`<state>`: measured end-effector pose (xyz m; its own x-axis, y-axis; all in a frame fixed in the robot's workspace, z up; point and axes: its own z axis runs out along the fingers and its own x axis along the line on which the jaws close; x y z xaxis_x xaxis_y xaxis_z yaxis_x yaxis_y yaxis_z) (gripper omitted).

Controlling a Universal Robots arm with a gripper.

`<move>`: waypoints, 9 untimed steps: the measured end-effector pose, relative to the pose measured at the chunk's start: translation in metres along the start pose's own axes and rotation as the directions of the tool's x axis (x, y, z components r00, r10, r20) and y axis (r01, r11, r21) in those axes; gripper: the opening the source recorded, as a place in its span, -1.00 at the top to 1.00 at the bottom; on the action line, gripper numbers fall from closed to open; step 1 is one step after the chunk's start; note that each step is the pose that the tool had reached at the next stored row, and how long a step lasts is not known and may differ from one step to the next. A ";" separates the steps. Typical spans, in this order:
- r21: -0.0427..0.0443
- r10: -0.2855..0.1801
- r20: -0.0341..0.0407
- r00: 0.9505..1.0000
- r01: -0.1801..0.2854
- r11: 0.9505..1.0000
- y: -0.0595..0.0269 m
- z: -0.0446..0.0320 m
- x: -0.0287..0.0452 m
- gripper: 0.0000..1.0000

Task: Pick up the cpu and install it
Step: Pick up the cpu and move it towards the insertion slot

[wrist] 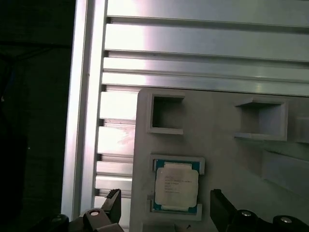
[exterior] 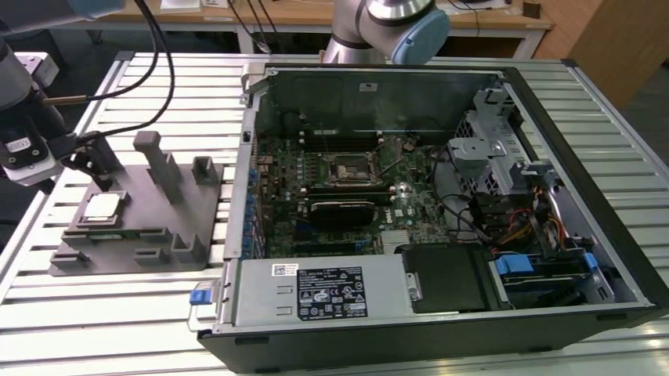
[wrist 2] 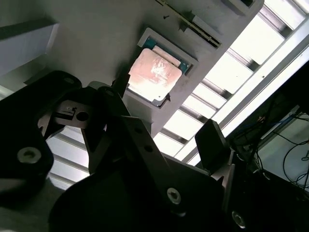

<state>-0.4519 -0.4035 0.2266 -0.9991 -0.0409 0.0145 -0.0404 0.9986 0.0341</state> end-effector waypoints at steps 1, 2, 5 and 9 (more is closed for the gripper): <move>0.000 0.002 0.000 1.000 -0.002 1.000 -0.0002 0.0013 -0.0008 -0.64; -0.001 0.003 0.000 1.000 -0.003 1.000 -0.0003 0.0028 -0.0018 -0.64; -0.001 0.007 0.000 1.000 -0.007 1.000 -0.0011 0.0075 -0.0037 -0.64; -0.002 0.009 0.000 1.000 -0.009 1.000 -0.0020 0.0148 -0.0059 -0.64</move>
<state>-0.4461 -0.4047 0.2117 -0.9994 -0.0323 0.0144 -0.0318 0.9989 0.0355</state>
